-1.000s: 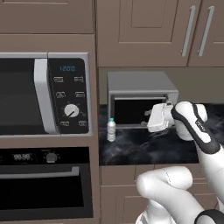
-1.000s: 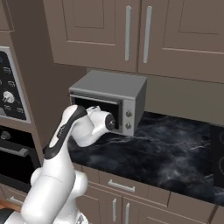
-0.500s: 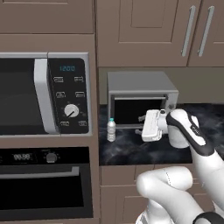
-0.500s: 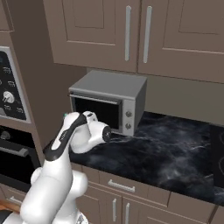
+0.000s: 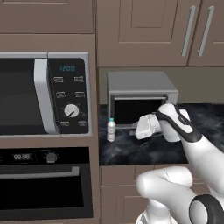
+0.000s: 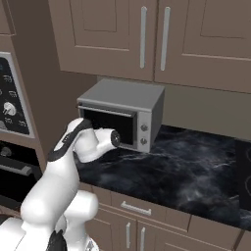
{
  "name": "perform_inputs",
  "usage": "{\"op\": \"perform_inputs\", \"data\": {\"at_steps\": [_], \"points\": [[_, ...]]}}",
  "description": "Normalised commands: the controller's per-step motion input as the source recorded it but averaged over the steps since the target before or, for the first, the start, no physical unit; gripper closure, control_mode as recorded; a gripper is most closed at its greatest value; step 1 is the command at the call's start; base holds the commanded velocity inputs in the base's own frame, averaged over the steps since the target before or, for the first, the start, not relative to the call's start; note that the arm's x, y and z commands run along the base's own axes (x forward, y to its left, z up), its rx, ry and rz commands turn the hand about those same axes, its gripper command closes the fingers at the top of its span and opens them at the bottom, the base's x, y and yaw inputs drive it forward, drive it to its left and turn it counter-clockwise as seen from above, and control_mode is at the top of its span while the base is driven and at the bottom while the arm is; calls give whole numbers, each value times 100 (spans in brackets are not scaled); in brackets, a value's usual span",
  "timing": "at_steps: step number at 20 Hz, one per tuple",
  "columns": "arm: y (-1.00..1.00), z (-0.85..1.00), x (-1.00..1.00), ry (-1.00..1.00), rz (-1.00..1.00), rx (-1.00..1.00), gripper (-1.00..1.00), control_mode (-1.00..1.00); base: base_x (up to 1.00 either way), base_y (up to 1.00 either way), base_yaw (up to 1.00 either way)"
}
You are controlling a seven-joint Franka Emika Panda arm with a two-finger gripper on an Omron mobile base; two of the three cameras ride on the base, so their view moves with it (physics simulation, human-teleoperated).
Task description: Place the drinks on the dining counter in a tight cluster.
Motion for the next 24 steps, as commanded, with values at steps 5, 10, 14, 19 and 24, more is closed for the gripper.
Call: {"op": "perform_inputs", "data": {"at_steps": [5,10,14,19,24], "points": [[0,-21,29,18,4,1,-100,-100,0,0,0],[0,-33,25,0,3,2,-100,-100,0,0,0],[0,-16,29,0,0,0,-100,-100,0,0,0],[0,0,37,0,0,0,-100,-100,0,0,0],[2,-4,20,0,0,0,-100,-100,0,0,0]]}}
